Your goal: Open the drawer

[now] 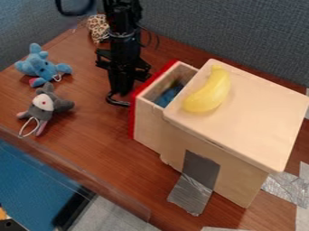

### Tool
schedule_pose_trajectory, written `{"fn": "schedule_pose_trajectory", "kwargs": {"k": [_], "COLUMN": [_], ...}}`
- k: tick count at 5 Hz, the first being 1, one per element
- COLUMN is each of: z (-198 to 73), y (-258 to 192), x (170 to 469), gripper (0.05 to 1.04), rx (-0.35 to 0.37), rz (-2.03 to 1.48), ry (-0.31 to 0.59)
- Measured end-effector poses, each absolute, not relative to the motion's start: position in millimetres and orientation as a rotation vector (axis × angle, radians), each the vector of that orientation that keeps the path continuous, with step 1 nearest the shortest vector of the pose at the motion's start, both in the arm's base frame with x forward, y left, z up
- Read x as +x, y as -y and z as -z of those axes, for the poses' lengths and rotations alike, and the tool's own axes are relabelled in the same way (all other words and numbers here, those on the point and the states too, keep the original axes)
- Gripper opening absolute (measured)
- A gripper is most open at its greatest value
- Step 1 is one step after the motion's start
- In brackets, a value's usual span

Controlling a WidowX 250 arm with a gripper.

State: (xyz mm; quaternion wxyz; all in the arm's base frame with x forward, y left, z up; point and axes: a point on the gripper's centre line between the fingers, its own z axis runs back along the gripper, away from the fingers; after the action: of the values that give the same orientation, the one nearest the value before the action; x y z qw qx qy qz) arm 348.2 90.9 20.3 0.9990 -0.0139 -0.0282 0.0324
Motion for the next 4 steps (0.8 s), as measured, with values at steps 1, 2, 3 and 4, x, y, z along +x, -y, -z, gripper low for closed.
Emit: {"fn": "schedule_pose_trajectory", "kwargs": {"k": [1,2,3,4], "z": [-20.5,-22.4,-23.8,-26.6], "y": [-107.0,-110.8,-116.0,-119.4], "x": [347.9,348.3,347.3,348.0], "gripper": [0.128,0.128,0.128,0.171], "rx": [-0.023,-0.021,-0.021,-0.023], "rz": [-0.088,-0.090,-0.101,-0.111], "ry": [0.055,0.056,0.052,0.055]}}
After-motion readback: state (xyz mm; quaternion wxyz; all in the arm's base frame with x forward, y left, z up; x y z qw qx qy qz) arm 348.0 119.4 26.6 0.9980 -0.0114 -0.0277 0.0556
